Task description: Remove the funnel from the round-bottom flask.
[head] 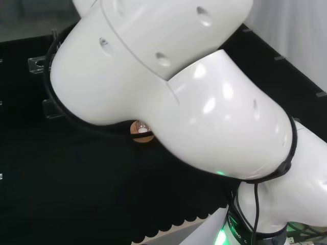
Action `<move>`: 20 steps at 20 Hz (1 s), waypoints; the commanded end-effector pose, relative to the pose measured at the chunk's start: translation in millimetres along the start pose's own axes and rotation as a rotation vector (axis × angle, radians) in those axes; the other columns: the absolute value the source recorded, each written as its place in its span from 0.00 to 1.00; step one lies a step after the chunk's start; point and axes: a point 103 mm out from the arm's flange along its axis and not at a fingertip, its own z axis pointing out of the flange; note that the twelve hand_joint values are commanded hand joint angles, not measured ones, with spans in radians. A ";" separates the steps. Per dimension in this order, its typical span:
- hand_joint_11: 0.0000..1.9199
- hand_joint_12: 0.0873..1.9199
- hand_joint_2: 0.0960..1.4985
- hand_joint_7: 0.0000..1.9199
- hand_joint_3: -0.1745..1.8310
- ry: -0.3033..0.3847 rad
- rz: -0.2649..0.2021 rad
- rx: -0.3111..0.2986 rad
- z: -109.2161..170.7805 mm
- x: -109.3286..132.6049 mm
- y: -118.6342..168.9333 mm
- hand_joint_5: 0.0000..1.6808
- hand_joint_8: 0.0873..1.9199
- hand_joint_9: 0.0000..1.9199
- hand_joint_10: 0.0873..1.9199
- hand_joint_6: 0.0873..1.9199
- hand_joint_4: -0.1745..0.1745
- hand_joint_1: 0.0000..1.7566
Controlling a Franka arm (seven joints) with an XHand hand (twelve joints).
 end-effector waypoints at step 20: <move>0.14 0.76 0.41 0.00 0.25 -0.095 -0.096 0.194 30.2 52.4 39.7 0.04 0.10 0.06 0.42 0.00 0.26 0.34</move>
